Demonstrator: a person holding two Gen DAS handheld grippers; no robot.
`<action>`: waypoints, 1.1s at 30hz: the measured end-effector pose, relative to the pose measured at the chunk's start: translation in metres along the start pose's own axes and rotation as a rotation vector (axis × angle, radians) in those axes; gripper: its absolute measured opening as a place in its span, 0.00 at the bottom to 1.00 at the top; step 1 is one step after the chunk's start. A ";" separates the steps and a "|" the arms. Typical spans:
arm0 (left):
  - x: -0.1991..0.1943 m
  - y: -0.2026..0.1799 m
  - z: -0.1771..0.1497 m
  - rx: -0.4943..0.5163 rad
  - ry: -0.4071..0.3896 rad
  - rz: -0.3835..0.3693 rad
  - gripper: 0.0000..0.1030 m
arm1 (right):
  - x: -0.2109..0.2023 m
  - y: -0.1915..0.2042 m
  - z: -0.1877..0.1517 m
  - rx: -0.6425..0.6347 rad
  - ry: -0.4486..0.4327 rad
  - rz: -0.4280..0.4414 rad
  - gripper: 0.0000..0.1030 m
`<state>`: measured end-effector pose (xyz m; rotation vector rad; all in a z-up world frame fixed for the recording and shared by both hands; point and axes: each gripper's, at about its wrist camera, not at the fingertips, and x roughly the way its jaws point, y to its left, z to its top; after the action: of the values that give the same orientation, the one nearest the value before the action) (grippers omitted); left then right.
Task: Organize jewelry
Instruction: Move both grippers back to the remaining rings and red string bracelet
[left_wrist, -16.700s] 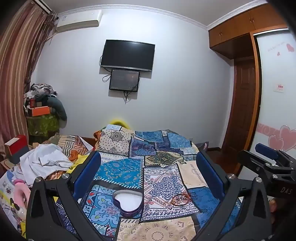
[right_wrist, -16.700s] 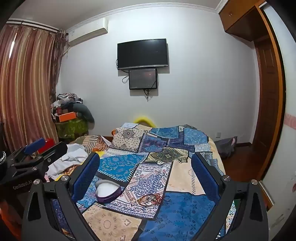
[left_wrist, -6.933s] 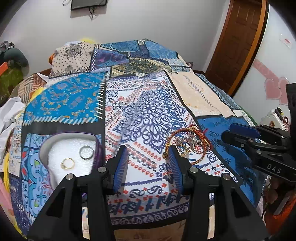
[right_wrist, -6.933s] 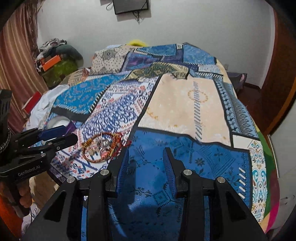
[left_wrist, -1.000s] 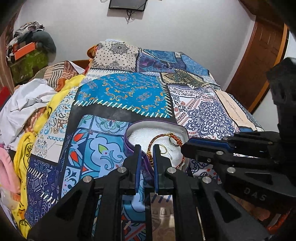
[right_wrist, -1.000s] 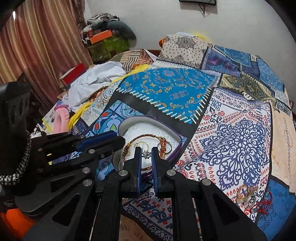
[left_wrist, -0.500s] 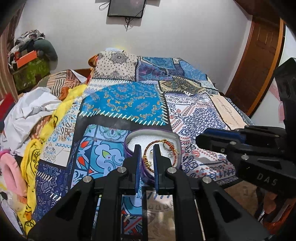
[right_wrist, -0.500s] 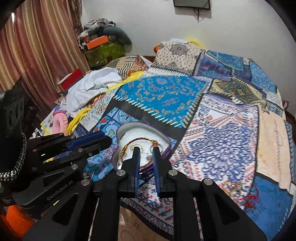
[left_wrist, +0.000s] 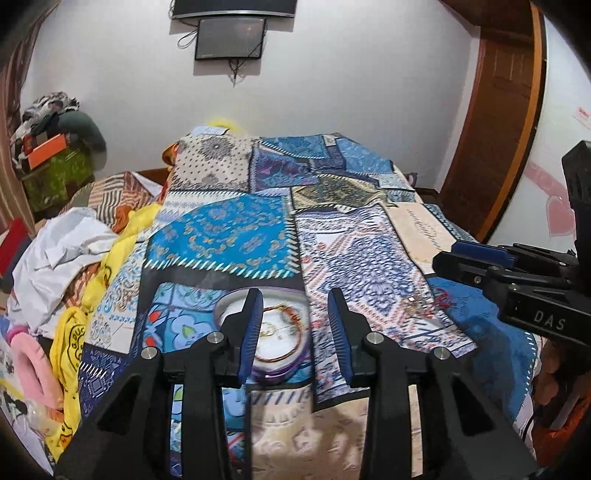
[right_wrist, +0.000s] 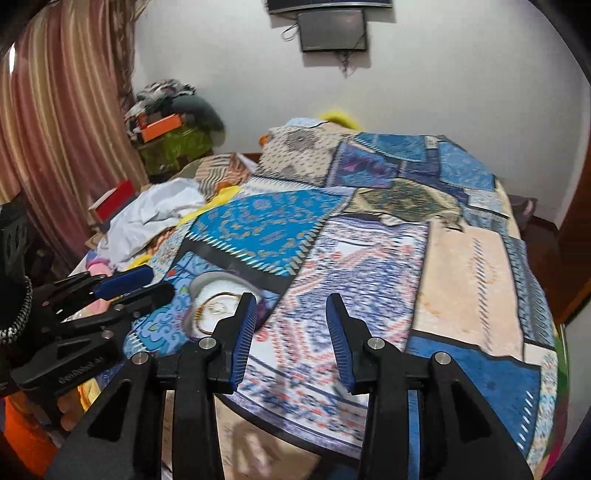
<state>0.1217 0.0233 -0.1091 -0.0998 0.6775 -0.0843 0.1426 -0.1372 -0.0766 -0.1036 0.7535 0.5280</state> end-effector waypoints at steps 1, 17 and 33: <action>0.000 -0.005 0.001 0.006 -0.001 -0.005 0.35 | -0.003 -0.005 -0.001 0.009 -0.003 -0.009 0.35; 0.054 -0.071 0.003 0.089 0.096 -0.108 0.36 | -0.027 -0.085 -0.030 0.135 0.012 -0.135 0.35; 0.103 -0.096 -0.023 0.155 0.216 -0.147 0.37 | 0.007 -0.091 -0.053 0.113 0.117 -0.065 0.35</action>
<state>0.1832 -0.0849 -0.1794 0.0096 0.8763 -0.2914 0.1584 -0.2282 -0.1290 -0.0539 0.8899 0.4191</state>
